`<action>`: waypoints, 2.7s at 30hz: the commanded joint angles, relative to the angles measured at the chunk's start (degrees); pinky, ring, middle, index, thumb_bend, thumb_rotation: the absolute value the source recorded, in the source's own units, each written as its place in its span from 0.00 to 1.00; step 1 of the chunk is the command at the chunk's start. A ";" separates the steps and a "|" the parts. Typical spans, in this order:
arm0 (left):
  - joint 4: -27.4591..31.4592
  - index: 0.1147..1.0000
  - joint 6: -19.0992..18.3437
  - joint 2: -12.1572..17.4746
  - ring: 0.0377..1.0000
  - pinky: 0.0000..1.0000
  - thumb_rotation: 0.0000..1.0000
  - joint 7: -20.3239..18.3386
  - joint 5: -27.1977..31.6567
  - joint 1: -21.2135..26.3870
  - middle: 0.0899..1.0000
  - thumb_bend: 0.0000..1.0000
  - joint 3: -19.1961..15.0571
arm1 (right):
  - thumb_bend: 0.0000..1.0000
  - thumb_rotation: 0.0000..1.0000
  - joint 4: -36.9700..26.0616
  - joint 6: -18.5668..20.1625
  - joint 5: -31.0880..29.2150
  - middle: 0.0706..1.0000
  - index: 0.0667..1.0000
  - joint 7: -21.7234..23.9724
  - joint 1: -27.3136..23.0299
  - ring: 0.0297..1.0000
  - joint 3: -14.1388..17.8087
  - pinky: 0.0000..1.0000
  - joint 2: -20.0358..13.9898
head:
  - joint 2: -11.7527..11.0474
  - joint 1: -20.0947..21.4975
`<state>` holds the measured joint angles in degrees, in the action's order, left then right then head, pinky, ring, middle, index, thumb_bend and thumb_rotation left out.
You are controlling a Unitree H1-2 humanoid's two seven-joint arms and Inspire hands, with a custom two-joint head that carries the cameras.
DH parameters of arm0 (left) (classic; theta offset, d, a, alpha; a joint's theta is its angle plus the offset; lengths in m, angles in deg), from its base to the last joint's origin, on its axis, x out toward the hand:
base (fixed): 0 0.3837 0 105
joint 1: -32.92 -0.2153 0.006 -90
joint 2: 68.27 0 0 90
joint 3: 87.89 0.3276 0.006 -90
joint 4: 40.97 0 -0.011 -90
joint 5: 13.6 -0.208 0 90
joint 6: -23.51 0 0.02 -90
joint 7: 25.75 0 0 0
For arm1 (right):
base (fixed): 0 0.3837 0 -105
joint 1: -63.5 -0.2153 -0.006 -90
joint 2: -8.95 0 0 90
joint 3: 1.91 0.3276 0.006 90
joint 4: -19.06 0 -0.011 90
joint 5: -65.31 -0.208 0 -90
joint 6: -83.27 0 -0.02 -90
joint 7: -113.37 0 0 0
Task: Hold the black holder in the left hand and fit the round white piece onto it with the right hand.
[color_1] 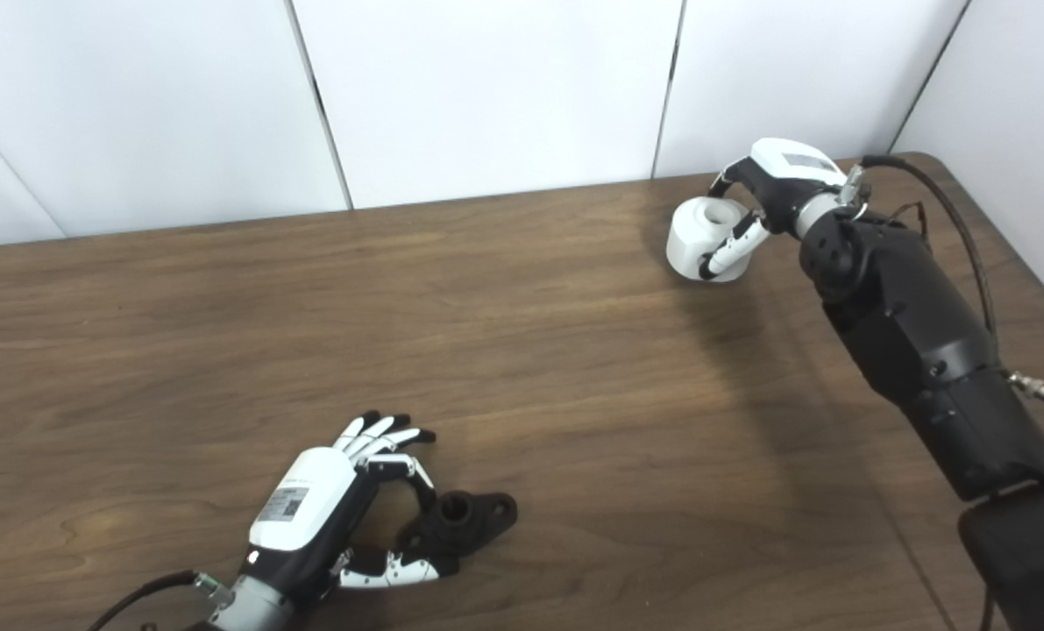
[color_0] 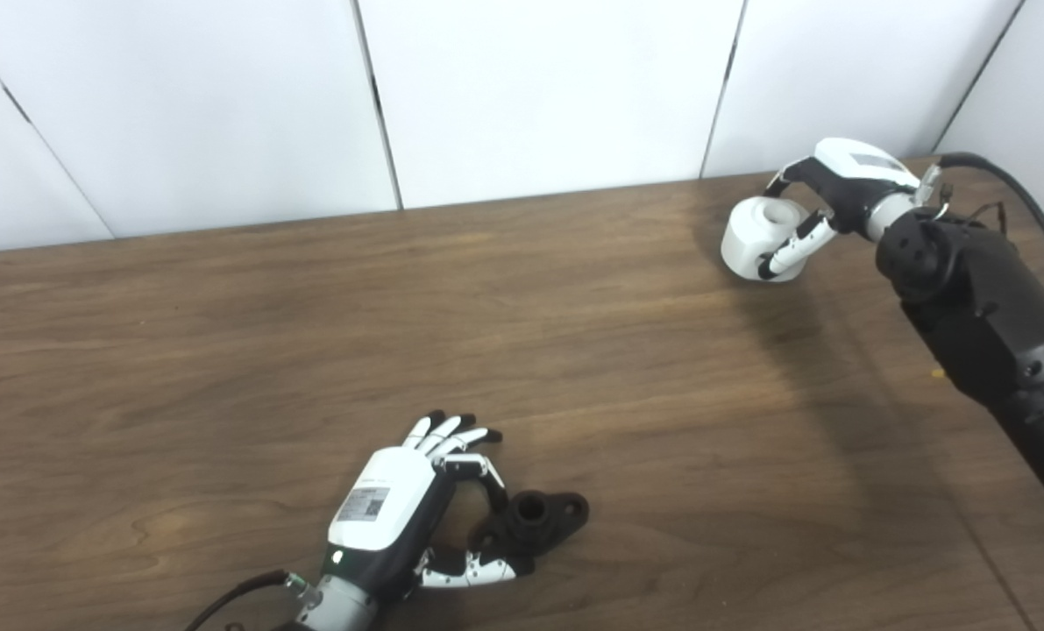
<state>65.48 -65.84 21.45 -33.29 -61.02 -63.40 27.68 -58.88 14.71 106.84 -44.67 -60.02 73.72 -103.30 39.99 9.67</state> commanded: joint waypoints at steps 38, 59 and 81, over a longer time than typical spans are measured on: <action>-1.37 0.42 -1.79 0.52 0.93 1.00 0.06 -3.28 -2.16 -0.52 0.84 0.52 0.75 | 0.82 0.17 -2.45 -0.41 0.15 0.85 0.59 0.01 -3.34 0.95 1.45 0.89 -2.89 | 0.35 0.06; -1.30 0.42 -1.68 0.36 0.93 1.00 0.06 -3.12 -2.10 -0.43 0.83 0.52 0.79 | 0.52 0.13 -2.95 -0.80 -0.24 0.80 0.45 -0.18 -2.77 0.95 1.56 0.89 -2.92 | 0.49 0.20; -2.18 0.42 -2.90 -1.17 0.91 0.98 0.06 -3.74 -2.85 0.78 0.83 0.52 2.02 | 0.52 0.13 -29.95 1.92 1.95 0.79 0.45 13.07 0.33 0.92 2.18 0.90 -6.51 | -0.19 -1.11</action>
<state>65.41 -67.46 20.55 -34.05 -61.37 -62.53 28.29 -85.92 16.13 107.76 -31.92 -57.49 74.30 -108.30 39.73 8.53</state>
